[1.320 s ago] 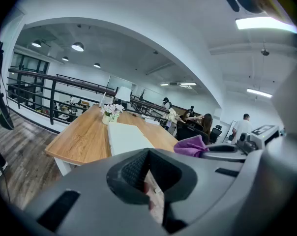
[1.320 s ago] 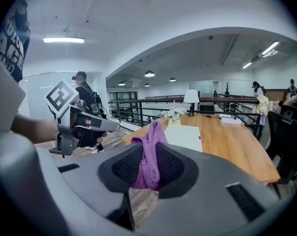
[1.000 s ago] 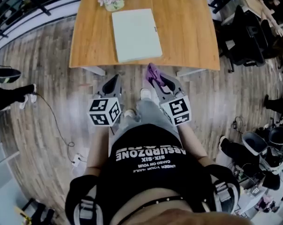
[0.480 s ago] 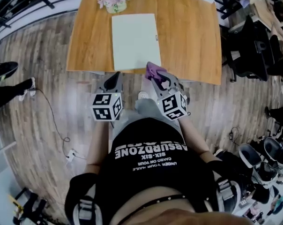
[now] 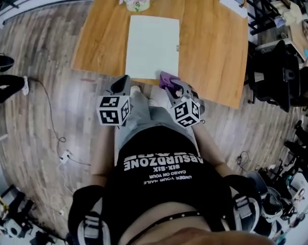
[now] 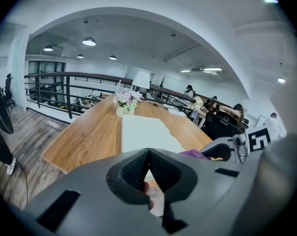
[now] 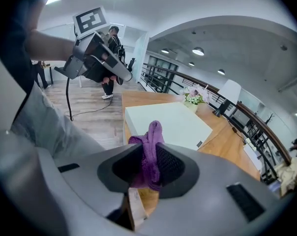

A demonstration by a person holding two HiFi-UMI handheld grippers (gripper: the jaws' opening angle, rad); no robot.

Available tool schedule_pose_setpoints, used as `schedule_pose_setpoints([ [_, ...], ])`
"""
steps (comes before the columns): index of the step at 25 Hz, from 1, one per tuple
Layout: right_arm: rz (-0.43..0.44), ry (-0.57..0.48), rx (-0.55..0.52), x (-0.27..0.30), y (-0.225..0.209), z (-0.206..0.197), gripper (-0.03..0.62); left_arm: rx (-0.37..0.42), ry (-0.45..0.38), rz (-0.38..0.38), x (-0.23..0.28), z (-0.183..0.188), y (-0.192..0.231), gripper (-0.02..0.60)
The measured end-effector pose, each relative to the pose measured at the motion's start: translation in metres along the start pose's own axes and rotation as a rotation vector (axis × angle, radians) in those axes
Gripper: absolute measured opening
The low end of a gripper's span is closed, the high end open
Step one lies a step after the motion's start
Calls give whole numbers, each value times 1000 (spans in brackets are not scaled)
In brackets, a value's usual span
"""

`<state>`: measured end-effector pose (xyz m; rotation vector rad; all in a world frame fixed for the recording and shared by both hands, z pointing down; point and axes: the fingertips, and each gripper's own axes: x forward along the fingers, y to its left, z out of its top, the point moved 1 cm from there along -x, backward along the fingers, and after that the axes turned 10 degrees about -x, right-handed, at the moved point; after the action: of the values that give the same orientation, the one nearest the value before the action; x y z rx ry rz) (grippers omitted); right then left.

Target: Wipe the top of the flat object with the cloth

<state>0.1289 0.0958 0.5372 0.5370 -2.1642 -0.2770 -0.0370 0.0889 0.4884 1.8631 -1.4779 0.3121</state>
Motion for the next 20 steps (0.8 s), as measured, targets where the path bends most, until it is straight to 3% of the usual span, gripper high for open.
schedule_pose_setpoints([
  [11, 64, 33, 48, 26, -20, -8, 97, 80, 123, -25, 62, 25, 18, 14],
  [16, 58, 38, 72, 38, -34, -10, 98, 123, 192, -31, 95, 15, 30, 14],
  [20, 58, 43, 87, 42, -44, -9, 98, 112, 229, -26, 110, 10, 42, 14],
])
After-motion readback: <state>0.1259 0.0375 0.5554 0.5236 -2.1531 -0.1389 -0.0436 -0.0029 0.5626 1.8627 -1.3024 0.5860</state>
